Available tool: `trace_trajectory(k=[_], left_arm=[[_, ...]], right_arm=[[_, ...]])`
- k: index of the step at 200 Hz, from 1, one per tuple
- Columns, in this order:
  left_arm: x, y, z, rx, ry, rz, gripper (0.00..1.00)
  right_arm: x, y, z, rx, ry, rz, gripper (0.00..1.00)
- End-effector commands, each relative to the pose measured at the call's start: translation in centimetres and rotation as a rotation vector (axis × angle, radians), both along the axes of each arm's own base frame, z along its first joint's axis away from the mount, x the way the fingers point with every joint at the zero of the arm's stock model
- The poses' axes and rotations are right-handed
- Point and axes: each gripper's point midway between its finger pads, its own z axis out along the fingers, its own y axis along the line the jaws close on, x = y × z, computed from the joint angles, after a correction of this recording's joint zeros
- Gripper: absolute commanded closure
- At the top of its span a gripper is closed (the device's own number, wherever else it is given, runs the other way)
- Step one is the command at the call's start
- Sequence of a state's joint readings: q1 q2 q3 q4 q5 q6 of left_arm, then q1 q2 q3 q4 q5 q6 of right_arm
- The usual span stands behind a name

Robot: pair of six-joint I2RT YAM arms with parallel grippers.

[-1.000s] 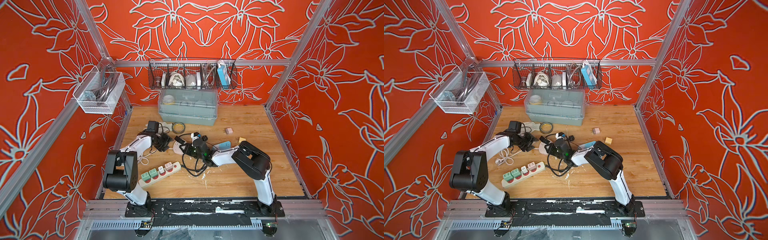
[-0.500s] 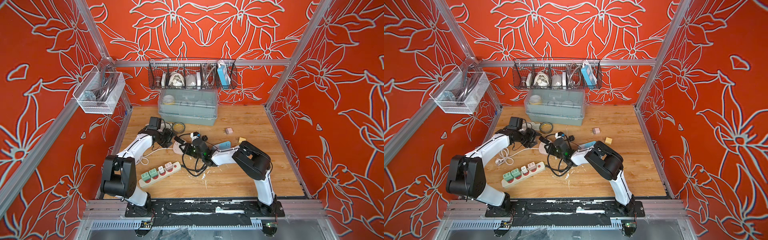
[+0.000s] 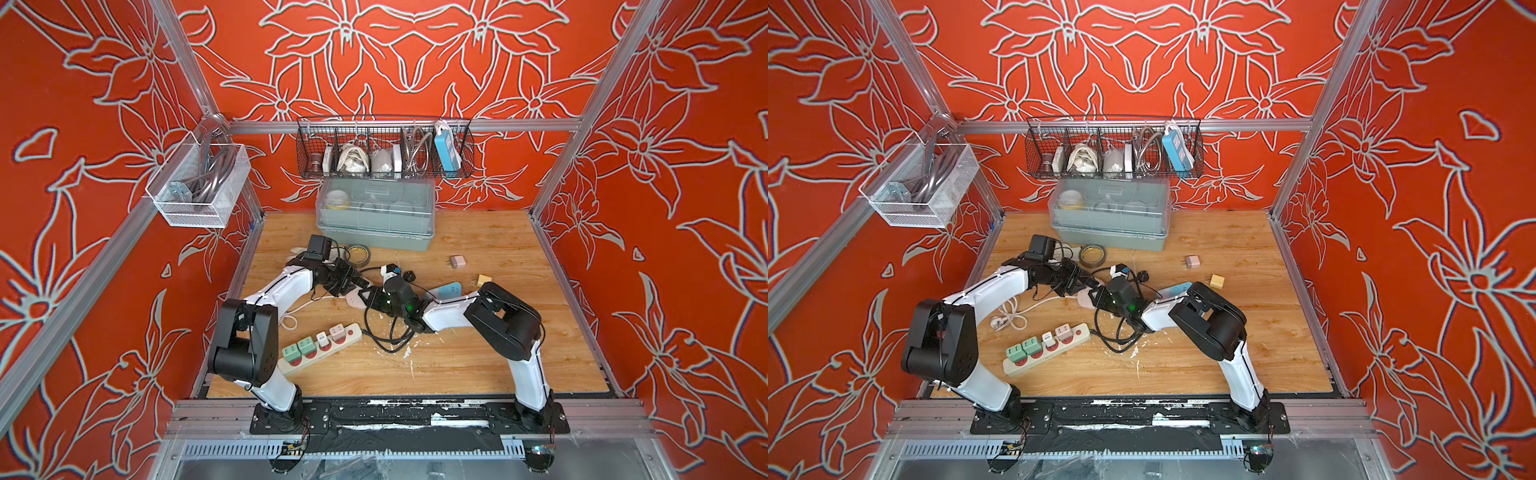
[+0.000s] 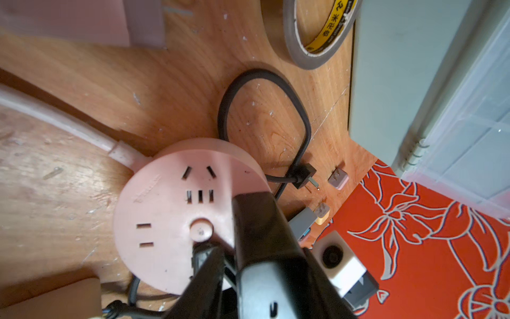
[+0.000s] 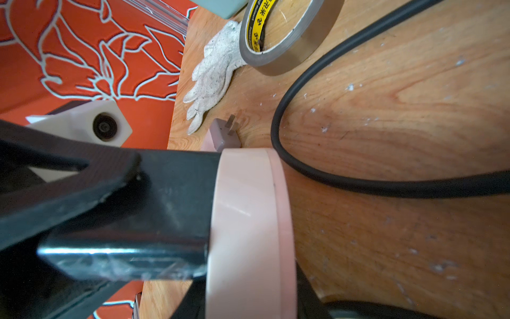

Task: Pull the plug off the socket
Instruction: Remove the plug from the socket.

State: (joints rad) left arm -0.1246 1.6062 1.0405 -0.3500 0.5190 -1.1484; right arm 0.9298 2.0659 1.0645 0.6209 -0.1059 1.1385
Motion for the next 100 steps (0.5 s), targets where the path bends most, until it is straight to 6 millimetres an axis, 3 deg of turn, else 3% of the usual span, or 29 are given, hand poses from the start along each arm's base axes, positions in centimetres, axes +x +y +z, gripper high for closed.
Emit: trace_trajectory(k=[1,36,50,59,100], left_arm=[[0.0,-0.2,-0.8,-0.007,0.035,0.0,0.62],[0.6,-0.5,-1.0,-0.021,0.047,0.006,0.83],[0.8,-0.2,-0.9,-0.004,0.065,0.014,1.0],[1.1,-0.1,-0.5,0.011,0.073,0.019,1.0],[2.3,1.8,1.9,0.183,0.113,-0.004,1.0]], right_arm=[[-3.0,-2.6,-7.4,-0.232,0.124,0.036,0.75],[-3.4,-2.8,-8.2,-0.228,0.138,0.042,0.81],[-3.8,-3.0,-8.7,-0.234,0.143,0.053,0.9],[-4.0,-3.5,-9.3,-0.251,0.147,0.054,1.0],[-4.7,-5.0,-11.3,-0.334,0.171,0.055,1.0]])
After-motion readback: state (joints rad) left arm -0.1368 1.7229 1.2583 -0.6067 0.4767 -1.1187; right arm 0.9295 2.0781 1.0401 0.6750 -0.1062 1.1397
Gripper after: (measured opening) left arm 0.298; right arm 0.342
